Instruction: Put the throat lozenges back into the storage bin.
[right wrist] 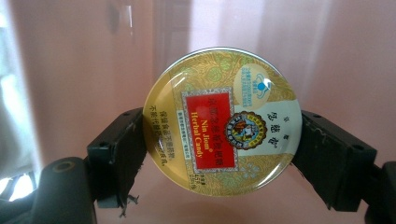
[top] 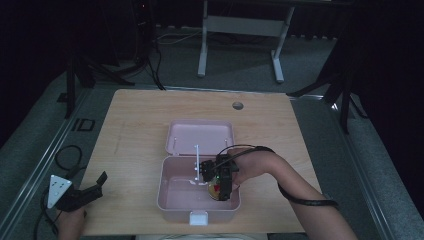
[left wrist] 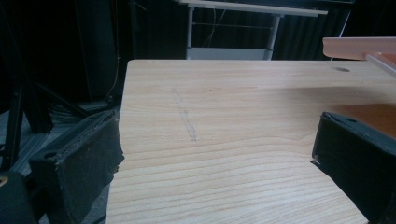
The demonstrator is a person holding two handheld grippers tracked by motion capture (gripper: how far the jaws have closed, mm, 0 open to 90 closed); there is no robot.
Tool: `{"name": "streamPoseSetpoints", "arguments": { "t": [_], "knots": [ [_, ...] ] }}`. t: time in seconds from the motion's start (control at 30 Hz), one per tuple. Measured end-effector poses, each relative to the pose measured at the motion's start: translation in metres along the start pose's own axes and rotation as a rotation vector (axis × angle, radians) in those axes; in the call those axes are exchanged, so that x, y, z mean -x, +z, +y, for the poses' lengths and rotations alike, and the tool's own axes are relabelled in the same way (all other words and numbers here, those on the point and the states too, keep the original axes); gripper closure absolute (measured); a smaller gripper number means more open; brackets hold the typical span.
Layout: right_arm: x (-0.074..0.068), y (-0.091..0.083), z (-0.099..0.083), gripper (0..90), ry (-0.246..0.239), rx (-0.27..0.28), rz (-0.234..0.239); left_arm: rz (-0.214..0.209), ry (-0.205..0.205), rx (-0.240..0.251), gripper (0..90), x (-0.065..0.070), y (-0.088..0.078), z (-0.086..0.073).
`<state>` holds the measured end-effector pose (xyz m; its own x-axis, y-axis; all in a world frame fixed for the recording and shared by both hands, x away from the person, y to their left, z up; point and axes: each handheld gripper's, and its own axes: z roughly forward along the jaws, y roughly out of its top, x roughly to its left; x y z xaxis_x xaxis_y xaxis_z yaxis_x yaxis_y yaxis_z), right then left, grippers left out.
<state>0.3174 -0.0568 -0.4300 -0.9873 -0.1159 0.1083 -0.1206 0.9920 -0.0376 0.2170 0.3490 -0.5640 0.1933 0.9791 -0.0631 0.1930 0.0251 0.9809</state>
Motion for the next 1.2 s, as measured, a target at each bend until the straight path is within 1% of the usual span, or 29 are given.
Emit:
{"name": "streamPoseSetpoints", "arguments": {
  "t": [0.1, 0.13, 0.17, 0.2, 0.3, 0.33, 0.37, 0.4, 0.47, 0.6, 0.63, 0.67, 0.7, 0.77, 0.8, 0.83, 0.97, 1.0, 1.1, 1.2],
  "knots": [
    [0.000, 0.013, 0.002, 20.6, -0.009, -0.007, 0.022, 0.000, 0.000, -0.001, 2.0, 0.000, 0.000, 0.000],
    [0.000, 0.013, 0.002, 20.6, -0.009, -0.007, 0.022, 0.000, 0.000, -0.001, 2.0, 0.000, 0.000, 0.000],
    [0.001, 0.020, 0.004, 20.6, -0.017, -0.022, 0.025, -0.001, 0.000, -0.001, 2.0, 0.000, 0.000, 0.000],
    [0.001, 0.024, 0.004, 20.6, -0.017, -0.028, 0.029, -0.001, 0.001, 0.000, 2.0, 0.000, 0.000, 0.000],
    [0.003, 0.032, 0.006, 20.6, -0.017, -0.041, 0.033, -0.003, 0.000, 0.001, 2.0, 0.000, 0.000, 0.000],
    [0.003, 0.034, 0.007, 20.6, -0.020, -0.049, 0.028, -0.004, 0.000, 0.001, 2.0, 0.000, 0.000, 0.000],
    [0.003, 0.034, 0.007, 20.6, -0.020, -0.049, 0.028, -0.004, 0.000, 0.001, 2.0, 0.000, 0.000, 0.000],
    [0.003, 0.040, 0.007, 20.6, -0.006, -0.066, 0.025, -0.005, -0.001, 0.001, 2.0, 0.000, 0.000, 0.000],
    [0.004, 0.045, 0.007, 20.6, -0.008, -0.084, 0.017, -0.006, 0.001, 0.001, 2.0, 0.000, 0.000, 0.000],
    [0.004, 0.052, 0.009, 20.6, -0.004, -0.086, 0.026, -0.009, 0.005, -0.001, 2.0, 0.001, 0.000, 0.000],
    [0.004, 0.057, 0.010, 20.6, -0.024, -0.097, 0.025, -0.011, 0.004, -0.001, 2.0, 0.001, 0.000, 0.000],
    [0.004, 0.057, 0.010, 20.6, -0.024, -0.097, 0.025, -0.011, 0.004, -0.001, 2.0, 0.001, 0.000, 0.000],
    [0.004, 0.061, 0.012, 20.6, -0.021, -0.110, 0.034, -0.011, 0.003, -0.001, 2.0, 0.001, 0.000, 0.000],
    [0.004, 0.061, 0.012, 20.6, -0.021, -0.110, 0.034, -0.011, 0.003, -0.001, 2.0, 0.001, 0.000, 0.000],
    [0.004, 0.064, 0.013, 20.6, -0.026, -0.115, 0.033, -0.013, 0.002, 0.001, 2.0, 0.000, 0.000, 0.000],
    [0.006, 0.068, 0.014, 20.6, -0.020, -0.126, 0.039, -0.013, 0.001, 0.001, 2.0, 0.000, 0.000, 0.000],
    [0.007, 0.068, 0.014, 20.4, -0.016, -0.120, 0.048, -0.015, 0.000, 0.001, 2.0, 0.000, 0.000, 0.000],
    [0.006, 0.068, 0.014, 20.4, -0.020, -0.122, 0.048, -0.016, 0.000, 0.001, 2.0, 0.000, 0.000, 0.000],
    [0.007, 0.068, 0.013, 20.2, -0.015, -0.130, 0.059, -0.017, 0.000, 0.001, 2.0, 0.000, 0.000, 0.000],
    [0.008, 0.067, 0.012, 19.8, 0.004, -0.125, 0.062, -0.019, -0.003, -0.001, 2.0, 0.000, 0.000, 0.000]
  ]
}}
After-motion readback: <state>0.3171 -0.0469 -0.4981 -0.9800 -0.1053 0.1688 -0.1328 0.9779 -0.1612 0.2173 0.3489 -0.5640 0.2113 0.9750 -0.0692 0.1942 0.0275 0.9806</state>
